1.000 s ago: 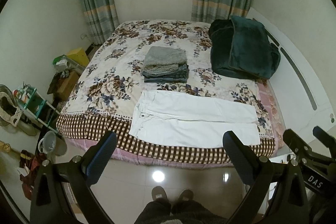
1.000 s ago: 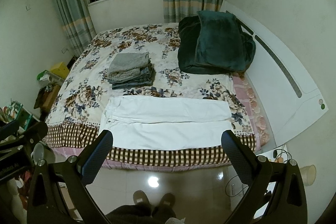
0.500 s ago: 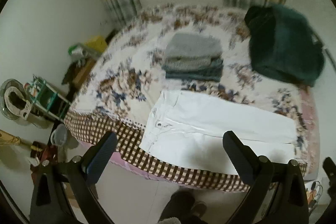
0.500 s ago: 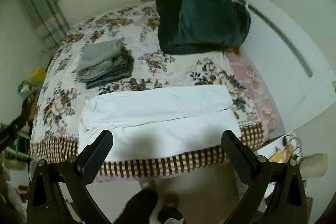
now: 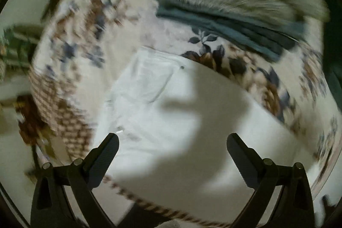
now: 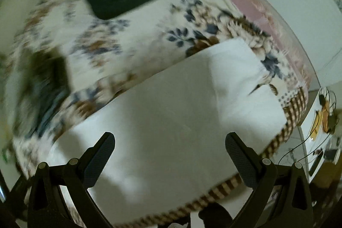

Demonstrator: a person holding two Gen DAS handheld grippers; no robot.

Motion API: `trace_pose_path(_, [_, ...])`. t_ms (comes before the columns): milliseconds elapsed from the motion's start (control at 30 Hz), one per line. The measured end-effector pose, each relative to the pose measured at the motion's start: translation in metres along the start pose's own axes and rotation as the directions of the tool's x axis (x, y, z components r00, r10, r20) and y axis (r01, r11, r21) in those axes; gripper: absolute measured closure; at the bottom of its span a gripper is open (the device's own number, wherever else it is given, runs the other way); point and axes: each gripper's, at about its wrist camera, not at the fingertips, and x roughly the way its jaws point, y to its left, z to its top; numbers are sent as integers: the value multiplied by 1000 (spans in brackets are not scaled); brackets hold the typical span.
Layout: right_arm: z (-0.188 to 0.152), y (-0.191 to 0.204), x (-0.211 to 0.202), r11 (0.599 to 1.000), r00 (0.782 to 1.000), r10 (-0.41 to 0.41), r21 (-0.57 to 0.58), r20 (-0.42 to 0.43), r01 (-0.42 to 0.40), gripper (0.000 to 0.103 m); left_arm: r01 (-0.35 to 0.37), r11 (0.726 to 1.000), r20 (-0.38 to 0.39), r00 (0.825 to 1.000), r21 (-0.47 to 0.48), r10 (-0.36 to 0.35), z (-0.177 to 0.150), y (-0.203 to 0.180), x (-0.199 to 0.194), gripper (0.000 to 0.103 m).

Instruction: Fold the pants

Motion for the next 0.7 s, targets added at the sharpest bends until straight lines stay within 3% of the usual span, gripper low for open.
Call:
trace_pose_path(167, [58, -8, 101, 992, 995, -47, 112, -85, 57, 0, -3, 993, -127, 992, -116, -12, 65, -30, 83, 0])
trace_pose_path(333, [100, -25, 173, 970, 987, -70, 220, -145, 101, 0, -92, 987, -153, 986, -130, 71, 90, -43, 131, 3])
trace_pose_path(400, [112, -32, 196, 961, 982, -83, 246, -172, 124, 0, -94, 985, -133, 988, -145, 75, 89, -41, 136, 16])
trace_pose_path(533, [124, -46, 237, 947, 971, -66, 292, -229, 133, 1, -56, 988, -43, 998, -142, 50, 79, -39, 122, 60])
trace_pose_path(633, [124, -57, 253, 940, 967, -29, 321, -252, 111, 32, -37, 992, 24, 999, -117, 40, 63, -36, 101, 91])
trace_pose_path(667, [123, -60, 255, 941, 967, -25, 320, -253, 108, 54, -38, 993, 43, 998, -114, 43, 56, -31, 92, 97])
trace_pose_path(700, [122, -63, 255, 944, 971, -10, 319, -240, 89, 82, -2, 993, 68, 998, -118, 10, 48, -25, 80, 97])
